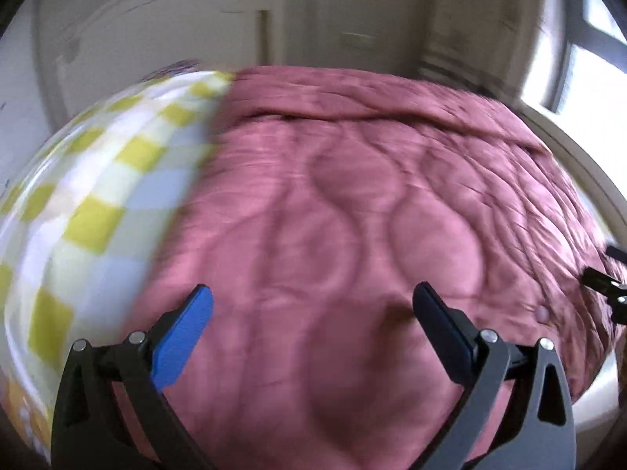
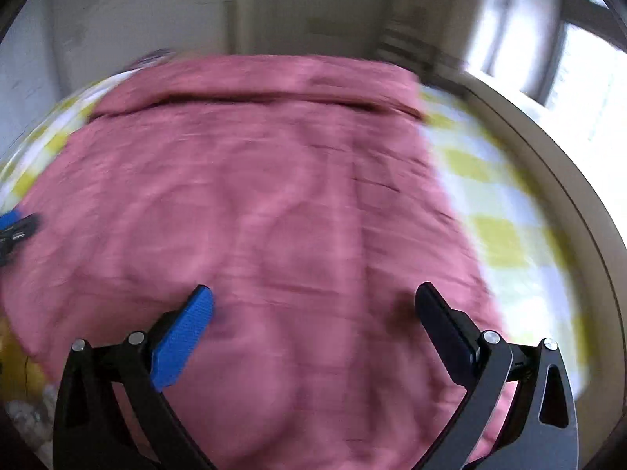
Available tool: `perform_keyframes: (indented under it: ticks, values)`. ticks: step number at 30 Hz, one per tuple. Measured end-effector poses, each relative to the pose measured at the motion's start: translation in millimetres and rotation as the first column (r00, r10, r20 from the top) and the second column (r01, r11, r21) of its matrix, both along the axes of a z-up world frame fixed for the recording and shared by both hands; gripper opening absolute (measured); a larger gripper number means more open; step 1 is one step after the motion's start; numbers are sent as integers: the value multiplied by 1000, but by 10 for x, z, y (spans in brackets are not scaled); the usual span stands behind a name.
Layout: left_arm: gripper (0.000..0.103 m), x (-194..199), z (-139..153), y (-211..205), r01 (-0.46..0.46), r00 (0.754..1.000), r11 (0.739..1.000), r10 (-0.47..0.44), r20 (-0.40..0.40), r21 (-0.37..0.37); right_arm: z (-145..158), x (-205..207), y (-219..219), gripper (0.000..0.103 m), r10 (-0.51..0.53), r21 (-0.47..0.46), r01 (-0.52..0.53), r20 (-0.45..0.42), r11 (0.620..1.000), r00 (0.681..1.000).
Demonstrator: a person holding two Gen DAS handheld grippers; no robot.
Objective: Fold large clothes
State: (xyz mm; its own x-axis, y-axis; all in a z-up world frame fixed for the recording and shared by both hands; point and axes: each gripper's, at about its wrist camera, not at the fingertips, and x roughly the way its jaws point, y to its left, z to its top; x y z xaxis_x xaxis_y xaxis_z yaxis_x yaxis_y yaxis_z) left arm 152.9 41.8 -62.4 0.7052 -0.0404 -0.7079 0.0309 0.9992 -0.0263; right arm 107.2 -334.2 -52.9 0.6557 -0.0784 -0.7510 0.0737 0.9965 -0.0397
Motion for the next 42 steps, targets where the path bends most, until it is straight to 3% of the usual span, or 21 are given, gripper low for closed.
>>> perform_keyframes:
  ticks: [3, 8, 10, 13, 16, 17, 18, 19, 23, 27, 29, 32, 34, 35, 39, 42]
  values:
    - [101, -47, -112, 256, -72, 997, 997, 73, -25, 23, -119, -77, -346, 99, -57, 108, 58, -6, 992, 998]
    - [101, -200, -53, 274, -88, 996, 995, 88, 8, 36, 6, -202, -186, 98, -76, 45, 74, 31, 996, 997]
    - [101, -340, 80, 118, -22, 997, 1000, 21, 68, 18, 96, -265, 23, 98, 5, 72, -11, 81, 997, 997]
    - [101, -546, 213, -294, 136, 976, 985, -151, 156, 102, 125, -329, 445, 98, 175, 33, -180, 107, 983, 979]
    - [101, -581, -1, -708, 229, 959, 937, -263, 103, 264, -121, -243, 802, 98, 265, -36, -264, 23, 964, 964]
    - [101, -564, -149, -802, 232, 961, 923, -267, 76, 308, -158, -246, 824, 99, 265, -24, -264, 41, 964, 963]
    - [101, -616, -163, -775, 211, 957, 933, -258, 133, 291, -175, -269, 769, 99, 246, 16, -247, 75, 969, 966]
    - [101, -608, -185, -734, 215, 957, 940, -257, 134, 265, -187, -260, 739, 99, 245, 35, -248, 71, 968, 967]
    - [101, -402, -174, -463, 251, 966, 964, -255, 34, 83, -92, -290, 574, 98, 252, 20, -253, 41, 967, 967]
    - [101, -406, -90, -126, 145, 987, 988, -148, 66, 43, -38, -375, 251, 98, 146, -12, -145, 63, 989, 987]
    - [101, -417, -31, 196, 55, 994, 998, -52, 98, -27, -31, -420, 2, 98, 55, -39, -52, 79, 998, 995]
    - [101, -358, -54, 716, -113, 990, 986, 122, 68, -120, -111, -488, -567, 98, -118, 73, 114, 66, 991, 991]
    - [101, -292, -120, 945, -171, 984, 971, 176, 15, -169, -214, -533, -873, 98, -215, 182, 206, 32, 962, 976]
    - [101, -280, -144, 1001, -174, 984, 967, 179, 8, -185, -193, -586, -923, 99, -215, 197, 197, 74, 960, 974]
    - [101, -276, -184, 860, -151, 988, 987, 152, 29, -49, -227, -571, -999, 99, -236, 168, 224, 52, 960, 970]
    - [101, -291, -199, 775, -139, 989, 990, 140, 37, -32, -239, -581, -941, 99, -218, 176, 205, 60, 963, 974]
